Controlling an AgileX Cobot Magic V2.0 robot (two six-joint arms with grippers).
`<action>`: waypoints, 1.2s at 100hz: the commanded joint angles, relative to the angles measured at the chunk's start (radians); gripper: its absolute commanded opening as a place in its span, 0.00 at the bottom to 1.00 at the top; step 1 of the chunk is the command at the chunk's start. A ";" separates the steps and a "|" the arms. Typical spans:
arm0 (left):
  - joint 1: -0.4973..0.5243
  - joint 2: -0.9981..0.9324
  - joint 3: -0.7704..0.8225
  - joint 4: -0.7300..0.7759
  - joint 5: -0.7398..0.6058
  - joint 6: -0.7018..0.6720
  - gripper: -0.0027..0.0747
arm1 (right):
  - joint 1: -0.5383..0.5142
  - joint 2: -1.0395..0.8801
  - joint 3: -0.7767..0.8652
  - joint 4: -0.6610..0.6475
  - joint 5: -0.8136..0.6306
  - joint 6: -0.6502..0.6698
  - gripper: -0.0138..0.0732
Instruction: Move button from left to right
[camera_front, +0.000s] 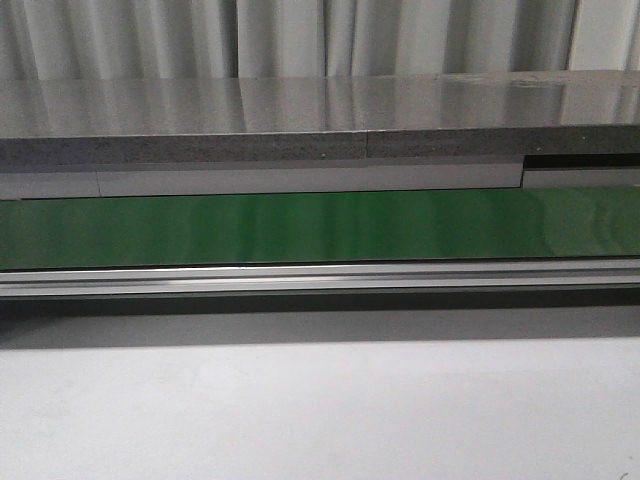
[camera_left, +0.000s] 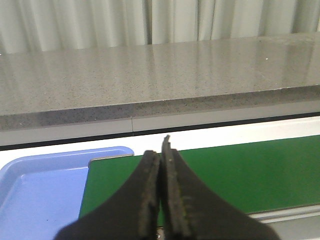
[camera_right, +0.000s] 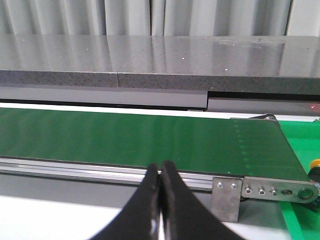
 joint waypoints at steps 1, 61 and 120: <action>-0.007 0.007 -0.028 -0.010 -0.075 0.000 0.01 | -0.004 -0.023 -0.015 -0.011 -0.092 -0.001 0.08; -0.007 0.007 -0.028 -0.010 -0.075 0.000 0.01 | -0.004 -0.023 -0.015 -0.011 -0.092 -0.001 0.08; -0.003 -0.105 0.060 0.384 -0.118 -0.390 0.01 | -0.004 -0.023 -0.015 -0.011 -0.092 -0.001 0.08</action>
